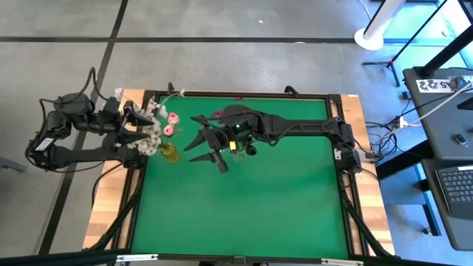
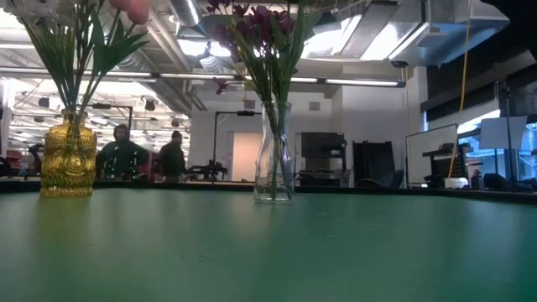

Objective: Sort flowers into vase by color
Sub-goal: Put the white flowers into the yellow vase

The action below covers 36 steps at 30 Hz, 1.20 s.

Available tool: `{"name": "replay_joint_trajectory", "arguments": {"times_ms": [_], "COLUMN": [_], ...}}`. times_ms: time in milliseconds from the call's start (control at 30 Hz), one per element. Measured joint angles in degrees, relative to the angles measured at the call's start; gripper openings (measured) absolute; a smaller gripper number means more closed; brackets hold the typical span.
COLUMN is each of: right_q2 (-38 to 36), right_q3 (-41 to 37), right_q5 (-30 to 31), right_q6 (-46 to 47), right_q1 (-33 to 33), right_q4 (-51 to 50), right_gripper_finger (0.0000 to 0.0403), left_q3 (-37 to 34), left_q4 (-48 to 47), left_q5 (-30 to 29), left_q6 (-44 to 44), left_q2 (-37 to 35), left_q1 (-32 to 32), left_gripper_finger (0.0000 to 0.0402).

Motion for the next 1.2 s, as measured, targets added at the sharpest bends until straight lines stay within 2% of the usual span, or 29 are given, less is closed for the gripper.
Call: {"name": "replay_joint_trajectory", "arguments": {"times_ms": [167,367,533,667,767,933,1200], "right_q2": [-2.42,-10.5,-17.54,-18.83,-18.99,-19.03,-19.01], "right_q3": [-6.44,-21.5,-37.18,-46.16,-48.84,-49.27,-49.27], "right_q5": [0.09,2.38,4.17,4.58,4.62,4.6,4.55], "right_q6": [1.66,3.2,7.76,12.23,14.36,14.52,13.04], "right_q1": [-0.01,-0.39,-1.7,-3.06,-3.69,-4.21,-4.65], "right_q4": [6.01,19.09,39.03,53.58,57.54,57.0,56.78], "right_gripper_finger": [0.0162,0.0162,0.0162,0.0162,0.0162,0.0162,0.0162], "left_q3": [0.0,0.0,0.02,0.02,0.02,-0.18,-8.22], "left_q4": [0.04,0.59,1.76,2.03,1.96,1.8,1.57], "left_q5": [-0.54,-1.24,-1.24,-2.73,-2.71,-2.52,0.04], "left_q6": [1.75,8.16,17.57,22.33,24.9,26.91,25.47], "left_q2": [-0.01,0.01,0.03,0.01,0.01,0.01,0.04], "left_q1": [0.0,0.0,-0.02,-0.02,0.0,0.0,0.0], "left_gripper_finger": [0.0245,0.0245,0.0245,0.0245,0.0245,0.0245,0.0245]}}
